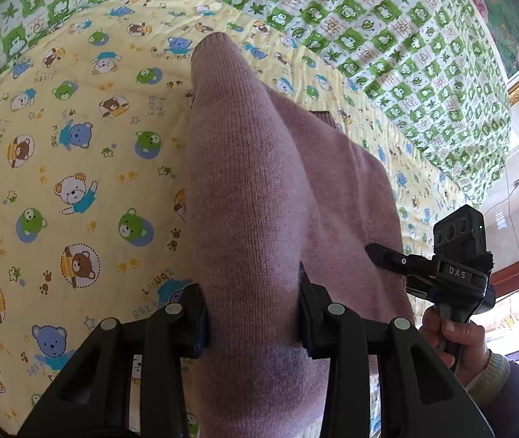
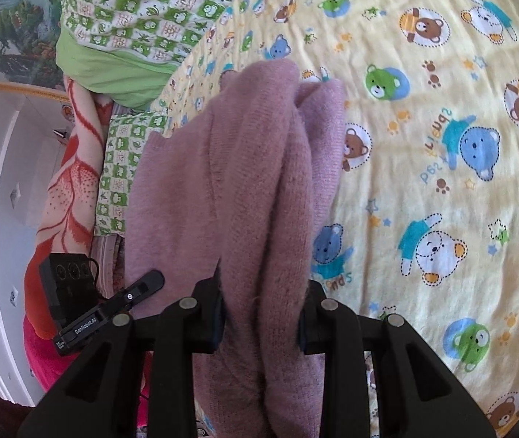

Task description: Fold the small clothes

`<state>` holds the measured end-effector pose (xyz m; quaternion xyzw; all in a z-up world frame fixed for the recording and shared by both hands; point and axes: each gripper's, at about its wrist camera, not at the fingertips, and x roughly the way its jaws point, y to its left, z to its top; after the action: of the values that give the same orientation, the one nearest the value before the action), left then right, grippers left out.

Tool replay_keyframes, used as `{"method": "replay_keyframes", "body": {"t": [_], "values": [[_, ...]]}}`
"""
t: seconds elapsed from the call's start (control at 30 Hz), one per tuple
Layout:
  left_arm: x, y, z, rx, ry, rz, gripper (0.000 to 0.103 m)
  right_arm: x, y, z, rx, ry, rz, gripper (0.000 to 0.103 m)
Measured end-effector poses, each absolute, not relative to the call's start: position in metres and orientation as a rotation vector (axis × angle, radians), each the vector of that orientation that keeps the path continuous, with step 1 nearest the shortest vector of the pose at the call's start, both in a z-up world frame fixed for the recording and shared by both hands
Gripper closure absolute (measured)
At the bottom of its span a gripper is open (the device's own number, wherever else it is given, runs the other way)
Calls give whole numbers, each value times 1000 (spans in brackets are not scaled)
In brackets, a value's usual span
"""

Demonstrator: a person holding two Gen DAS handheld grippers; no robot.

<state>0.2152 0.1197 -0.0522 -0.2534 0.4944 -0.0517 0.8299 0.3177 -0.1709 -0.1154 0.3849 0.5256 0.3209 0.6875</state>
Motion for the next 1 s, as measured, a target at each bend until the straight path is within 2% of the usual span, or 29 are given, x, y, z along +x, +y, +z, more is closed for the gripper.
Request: {"method": "replay_keyframes", "body": {"t": [0.1, 0.17, 0.23, 0.3, 0.37, 0.43, 0.53, 0.63, 0.83, 0.9, 0.93, 0.97, 1.0], "values": [[216, 123, -58, -566, 1063, -100, 61, 320, -171, -120, 864, 1188, 712, 72], [216, 126, -60, -586, 1071, -95, 59, 321, -171, -123, 883, 1201, 711, 68], [214, 128, -60, -594, 1082, -84, 52, 321, -172, -123, 892, 1209, 696, 55], [210, 132, -61, -613, 1090, -73, 50, 319, -173, -122, 878, 1226, 672, 43], [204, 137, -60, -630, 1090, -67, 49, 316, -175, -122, 884, 1236, 676, 40], [195, 142, -58, -649, 1089, -65, 49, 310, -177, -121, 876, 1251, 673, 25], [176, 148, -56, -673, 1091, -76, 47, 296, -178, -115, 856, 1252, 697, 18], [159, 150, -64, -704, 1115, -92, 45, 281, -177, -112, 816, 1260, 708, 16], [140, 143, -96, -756, 1198, -121, 46, 260, -169, -123, 814, 1285, 722, 16], [140, 138, -101, -762, 1196, -146, 66, 257, -166, -122, 789, 1268, 721, 16], [141, 136, -101, -764, 1198, -156, 68, 257, -166, -123, 793, 1271, 722, 27], [141, 135, -101, -759, 1197, -155, 77, 258, -165, -125, 811, 1288, 723, 38], [142, 133, -97, -741, 1196, -163, 83, 259, -164, -127, 830, 1310, 723, 56]]}}
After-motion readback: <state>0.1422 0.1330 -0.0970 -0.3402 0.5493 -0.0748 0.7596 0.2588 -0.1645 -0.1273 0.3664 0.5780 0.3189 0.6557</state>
